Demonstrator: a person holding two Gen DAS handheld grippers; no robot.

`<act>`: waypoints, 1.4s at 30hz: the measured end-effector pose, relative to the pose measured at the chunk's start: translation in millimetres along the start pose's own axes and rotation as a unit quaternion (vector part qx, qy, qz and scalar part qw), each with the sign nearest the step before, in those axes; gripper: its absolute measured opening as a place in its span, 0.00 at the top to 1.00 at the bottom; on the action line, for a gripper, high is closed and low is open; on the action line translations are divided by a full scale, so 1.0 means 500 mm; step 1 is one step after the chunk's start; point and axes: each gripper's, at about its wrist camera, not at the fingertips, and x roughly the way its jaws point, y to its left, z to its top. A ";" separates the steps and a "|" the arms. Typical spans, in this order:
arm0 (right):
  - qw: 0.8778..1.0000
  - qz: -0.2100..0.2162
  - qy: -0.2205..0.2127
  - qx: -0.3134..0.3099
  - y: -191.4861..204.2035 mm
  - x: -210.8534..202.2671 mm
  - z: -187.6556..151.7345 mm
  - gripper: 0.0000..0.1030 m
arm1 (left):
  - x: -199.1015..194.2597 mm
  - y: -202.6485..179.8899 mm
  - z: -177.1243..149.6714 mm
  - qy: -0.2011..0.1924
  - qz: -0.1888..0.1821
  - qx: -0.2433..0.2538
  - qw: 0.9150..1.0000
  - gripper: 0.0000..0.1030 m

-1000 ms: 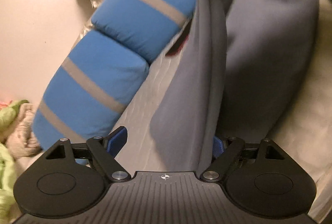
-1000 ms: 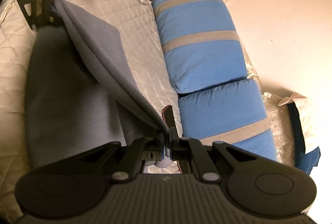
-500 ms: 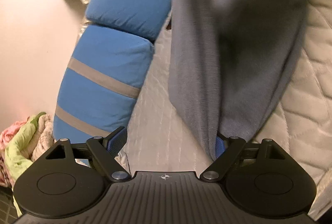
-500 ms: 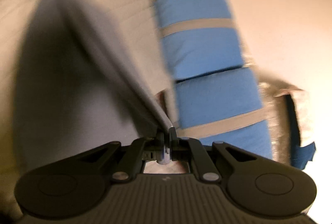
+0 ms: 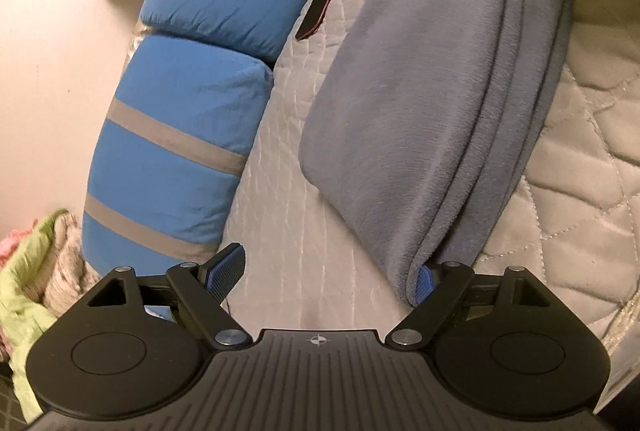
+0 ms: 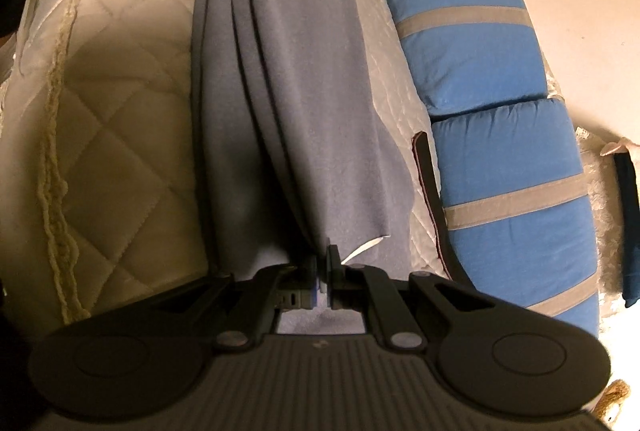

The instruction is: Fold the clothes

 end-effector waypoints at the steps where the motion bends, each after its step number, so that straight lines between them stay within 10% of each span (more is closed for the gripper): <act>1: 1.000 -0.001 -0.001 0.003 0.002 -0.001 0.000 0.97 | -0.004 -0.009 -0.001 -0.007 0.011 0.016 1.000 0.20; 9: 1.000 -0.005 -0.005 0.014 0.006 -0.007 0.000 0.96 | -0.037 -0.097 -0.018 -0.084 0.110 0.177 0.974 0.27; 13: 1.000 -0.006 -0.012 0.012 0.008 -0.006 0.005 0.95 | -0.037 -0.107 -0.029 -0.077 0.095 0.202 0.972 0.84; 17: 1.000 -0.006 -0.022 0.004 0.011 -0.002 0.016 0.95 | -0.030 -0.089 -0.036 -0.058 0.072 0.180 0.979 0.89; 24: 0.999 0.007 -0.032 -0.005 0.024 -0.009 0.028 0.95 | -0.019 -0.054 -0.037 -0.029 -0.004 0.114 0.993 0.89; 33: 0.999 0.026 -0.021 -0.014 0.032 -0.019 0.014 0.96 | -0.016 -0.099 -0.052 -0.035 0.018 0.187 0.982 0.86; 36: 0.999 0.026 -0.016 -0.010 0.030 -0.022 0.006 0.93 | -0.021 -0.103 -0.053 -0.039 0.041 0.194 0.979 0.63; 38: 1.000 0.024 -0.013 0.002 0.023 -0.026 0.001 0.75 | -0.028 -0.089 -0.052 -0.046 0.048 0.193 0.979 0.42; 42: 0.998 0.028 -0.024 0.049 0.001 -0.053 -0.011 0.59 | -0.061 -0.044 -0.050 -0.048 0.011 0.172 0.984 0.25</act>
